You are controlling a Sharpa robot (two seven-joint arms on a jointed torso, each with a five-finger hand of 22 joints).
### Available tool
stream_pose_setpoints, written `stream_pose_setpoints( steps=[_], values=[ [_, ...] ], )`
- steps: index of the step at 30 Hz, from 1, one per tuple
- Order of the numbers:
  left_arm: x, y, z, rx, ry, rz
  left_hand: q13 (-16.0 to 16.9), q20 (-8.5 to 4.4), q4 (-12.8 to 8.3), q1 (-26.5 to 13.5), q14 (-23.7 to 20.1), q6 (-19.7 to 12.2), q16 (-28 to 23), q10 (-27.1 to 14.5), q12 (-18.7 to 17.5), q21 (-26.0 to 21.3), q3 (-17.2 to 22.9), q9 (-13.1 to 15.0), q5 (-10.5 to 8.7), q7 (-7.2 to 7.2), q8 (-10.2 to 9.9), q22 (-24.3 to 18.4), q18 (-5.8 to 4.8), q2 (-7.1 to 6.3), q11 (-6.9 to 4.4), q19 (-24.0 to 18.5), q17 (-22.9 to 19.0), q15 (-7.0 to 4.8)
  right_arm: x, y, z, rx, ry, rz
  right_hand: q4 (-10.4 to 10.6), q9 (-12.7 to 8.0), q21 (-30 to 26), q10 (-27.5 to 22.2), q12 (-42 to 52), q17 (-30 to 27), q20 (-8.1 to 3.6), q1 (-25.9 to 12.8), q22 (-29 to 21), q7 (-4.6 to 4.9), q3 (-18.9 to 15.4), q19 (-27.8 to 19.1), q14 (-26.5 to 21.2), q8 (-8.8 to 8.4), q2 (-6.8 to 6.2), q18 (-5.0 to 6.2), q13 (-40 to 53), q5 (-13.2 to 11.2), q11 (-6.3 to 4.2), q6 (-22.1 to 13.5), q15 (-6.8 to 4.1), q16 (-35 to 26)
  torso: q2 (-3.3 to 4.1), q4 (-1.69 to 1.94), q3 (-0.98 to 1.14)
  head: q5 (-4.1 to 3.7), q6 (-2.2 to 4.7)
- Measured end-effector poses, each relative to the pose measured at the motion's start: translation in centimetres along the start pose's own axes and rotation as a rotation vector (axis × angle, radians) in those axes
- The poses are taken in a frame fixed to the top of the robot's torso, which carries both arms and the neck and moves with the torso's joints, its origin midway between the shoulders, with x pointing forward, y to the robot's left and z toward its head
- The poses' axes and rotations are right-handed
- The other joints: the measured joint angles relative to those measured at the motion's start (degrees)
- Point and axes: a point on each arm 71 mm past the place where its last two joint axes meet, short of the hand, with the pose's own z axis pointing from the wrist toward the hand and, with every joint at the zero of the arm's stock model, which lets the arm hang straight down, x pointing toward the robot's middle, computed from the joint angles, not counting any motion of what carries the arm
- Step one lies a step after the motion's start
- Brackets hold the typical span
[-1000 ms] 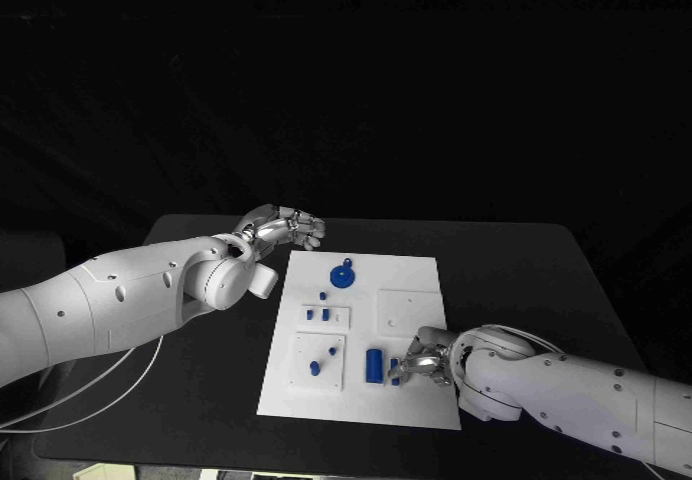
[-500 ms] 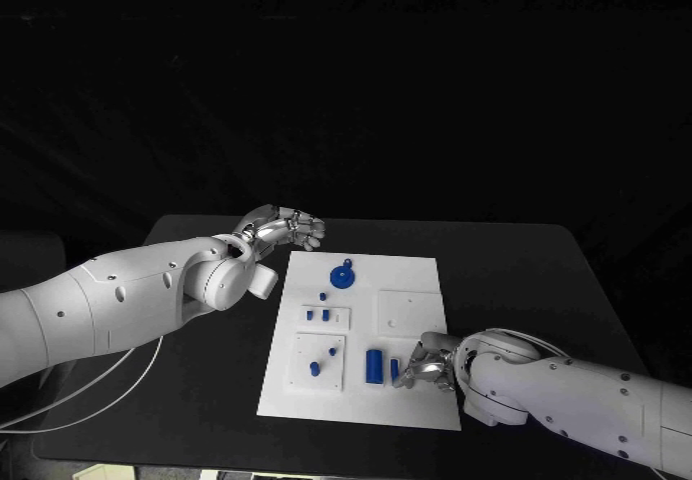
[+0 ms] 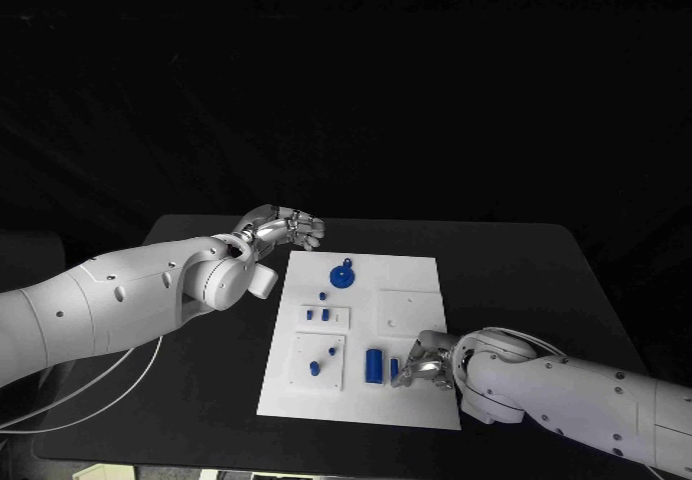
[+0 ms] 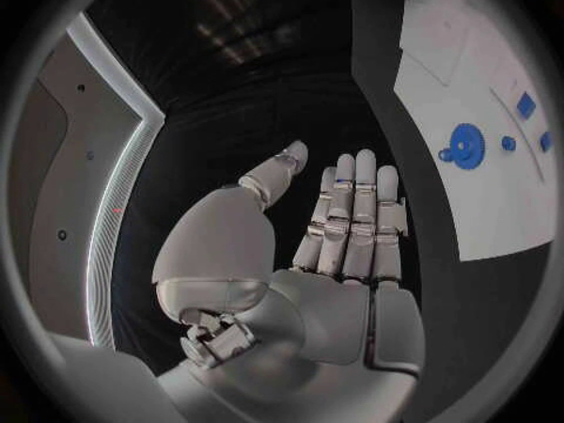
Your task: Assemble the parts on the task board
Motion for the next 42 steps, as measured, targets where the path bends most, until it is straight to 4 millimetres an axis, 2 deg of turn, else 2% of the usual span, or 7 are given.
stream_pose_setpoints(
  steps=[3, 11, 35, 38, 42],
  values=[
    [0.0, 0.0, 0.0, 0.0, 0.0, 0.0, 0.0, 0.0, 0.0, 0.0, 0.0, 0.0, 0.0, 0.0, 0.0, 0.0, 0.0, 0.0, 0.0, 0.0, 0.0, 0.0, 0.0, 0.0, 0.0, 0.0, 0.0, 0.0, -0.01, 0.04, 0.06, 0.0, -0.003, -0.003, 0.42, 0.07, 0.0, -0.01, 0.0, 0.04, 0.0, 0.24, 0.0, -0.01, 0.52, 0.0, 0.0, 0.0, 0.67, 0.0, 0.04, -0.01, -0.04, 0.01, 0.0, 0.0, 0.01, 0.0, 0.0, -0.01, 0.0],
    [0.01, 0.0, 0.0, 0.0, 0.0, 0.0, -0.05, 0.0, 0.0, 0.0, 0.0, 0.0, 0.0, 0.0, 0.0, 0.0, 0.0, 0.0, 0.0, 0.0, 0.0, 0.05, 0.0, 0.0, 0.0, 0.0, 0.06, 0.0, 0.02, 0.32, 0.1, -0.008, -0.005, -0.012, -0.51, 0.13, 0.0, 0.19, 0.0, 0.1, 0.01, 1.06, 0.0, -0.07, 1.67, 0.0, 0.02, 0.0, 1.48, 0.0, 0.09, -0.05, -0.25, 0.07, 0.02, 0.0, 0.01, 0.01, -0.01, -0.02, 0.0],
    [-0.08, 0.02, -0.04, -0.001, -0.001, 0.0, -0.04, 0.0, 0.0, 0.0, 0.0, 0.0, -0.23, 0.0, 0.0, 0.0, 0.0, -0.04, 0.0, 0.0, 0.0, 0.09, -0.01, 0.0, 0.0, 0.0, 0.21, 0.0, 0.04, 0.09, 0.18, -0.019, 0.014, 0.021, -2.29, 0.17, 0.0, 0.18, 0.0, 0.09, 0.12, 0.97, 0.0, -0.18, 0.91, 0.09, 0.14, 0.0, 1.38, 0.0, 0.21, -0.05, -0.22, 0.18, 0.14, 0.0, 0.02, 0.02, -0.04, 0.06, -0.19],
    [-0.11, 0.02, -0.05, -0.001, -0.001, 0.0, -0.04, 0.0, 0.0, 0.0, 0.0, 0.0, -0.23, 0.0, 0.0, 0.0, 0.0, -0.04, 0.0, 0.0, 0.0, 0.09, -0.01, 0.0, 0.0, 0.0, 0.21, 0.0, 0.05, 0.02, 0.17, -0.021, 0.02, 0.032, -1.4, 0.17, 0.0, 0.31, 0.0, 0.09, 0.12, -0.6, 0.04, -0.18, 0.04, 0.09, 0.19, -0.22, 1.37, 0.0, 0.21, -0.05, -0.08, 0.18, 0.19, 0.0, 0.02, 0.01, -0.02, 0.09, -0.19],
    [-0.11, 0.03, -0.05, -0.001, -0.001, 0.0, -0.04, 0.0, 0.0, 0.0, 0.0, 0.0, -0.23, 0.0, 0.0, 0.0, 0.0, -0.04, 0.0, 0.0, 0.0, 0.08, -0.01, 0.0, 0.0, 0.0, 0.21, 0.0, 0.08, -0.13, 0.15, -0.025, 0.029, 0.048, 0.67, 0.16, 0.0, 0.32, 0.0, 0.09, 0.13, -2.74, 0.04, -0.26, -0.47, 0.09, 0.01, -0.33, -0.22, 0.0, 0.17, -0.04, -0.07, 0.26, 0.0, 0.0, 0.02, 0.0, 0.0, 0.1, -0.18]
  ],
)
